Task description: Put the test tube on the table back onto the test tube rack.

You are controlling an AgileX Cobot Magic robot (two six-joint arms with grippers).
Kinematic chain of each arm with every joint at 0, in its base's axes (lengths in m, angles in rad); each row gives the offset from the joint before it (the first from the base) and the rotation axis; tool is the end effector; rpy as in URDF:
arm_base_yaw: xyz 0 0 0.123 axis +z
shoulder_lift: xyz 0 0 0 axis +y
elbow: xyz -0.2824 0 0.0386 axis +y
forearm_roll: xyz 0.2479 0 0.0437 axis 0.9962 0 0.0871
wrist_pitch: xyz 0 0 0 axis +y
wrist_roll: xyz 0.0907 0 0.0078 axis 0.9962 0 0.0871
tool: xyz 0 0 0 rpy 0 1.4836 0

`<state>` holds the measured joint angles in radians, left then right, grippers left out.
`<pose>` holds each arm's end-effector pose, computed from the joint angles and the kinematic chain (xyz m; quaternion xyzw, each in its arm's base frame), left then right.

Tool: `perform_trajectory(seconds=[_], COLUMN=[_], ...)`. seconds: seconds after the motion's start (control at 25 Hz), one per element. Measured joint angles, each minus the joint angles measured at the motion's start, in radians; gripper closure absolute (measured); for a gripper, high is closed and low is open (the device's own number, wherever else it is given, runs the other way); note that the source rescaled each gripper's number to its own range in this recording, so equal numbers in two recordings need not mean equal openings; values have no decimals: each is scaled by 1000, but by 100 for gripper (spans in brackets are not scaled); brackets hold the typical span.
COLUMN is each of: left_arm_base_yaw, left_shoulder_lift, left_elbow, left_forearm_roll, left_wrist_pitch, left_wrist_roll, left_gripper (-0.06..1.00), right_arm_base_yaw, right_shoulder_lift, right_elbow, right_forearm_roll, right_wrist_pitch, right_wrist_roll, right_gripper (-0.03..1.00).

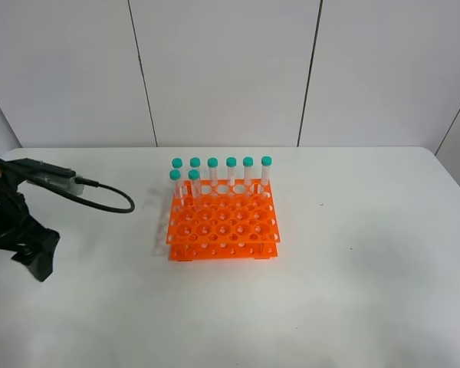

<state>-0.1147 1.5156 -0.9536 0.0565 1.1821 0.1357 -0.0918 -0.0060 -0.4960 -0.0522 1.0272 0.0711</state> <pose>0.2470 -0.0237 0.2214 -0.1364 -0.9894 -0.0252 0.0433 -0.0044 -0.0037 0.2789 0.0692 0.8407 -0.0316 0.5361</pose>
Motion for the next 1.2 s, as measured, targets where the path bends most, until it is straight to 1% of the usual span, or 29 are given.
perform_trajectory(seconds=[0.12, 0.32, 0.52, 0.72, 0.92, 1.2], left_arm_base_yaw=[0, 0, 0, 0, 0, 0], left_shoulder_lift=[-7, -13, -78, -244, -433, -720], left_elbow=[0, 5, 85, 221, 322, 398], left_forearm_roll=[1, 2, 12, 12, 14, 14], left_wrist_pitch=[22, 28, 28, 29, 31, 34], left_wrist_roll=[-6, -52, -57, -58, -59, -59], left_gripper=[-6, -6, -6, -6, -6, -6], right_arm_base_yaw=[0, 0, 0, 0, 0, 0], right_shoulder_lift=[0, 0, 0, 0, 0, 0], right_elbow=[0, 0, 0, 0, 0, 0], right_forearm_roll=[0, 0, 0, 0, 0, 0], right_wrist_pitch=[0, 0, 0, 0, 0, 0], right_wrist_roll=[0, 0, 0, 0, 0, 0], right_gripper=[16, 16, 16, 16, 16, 16])
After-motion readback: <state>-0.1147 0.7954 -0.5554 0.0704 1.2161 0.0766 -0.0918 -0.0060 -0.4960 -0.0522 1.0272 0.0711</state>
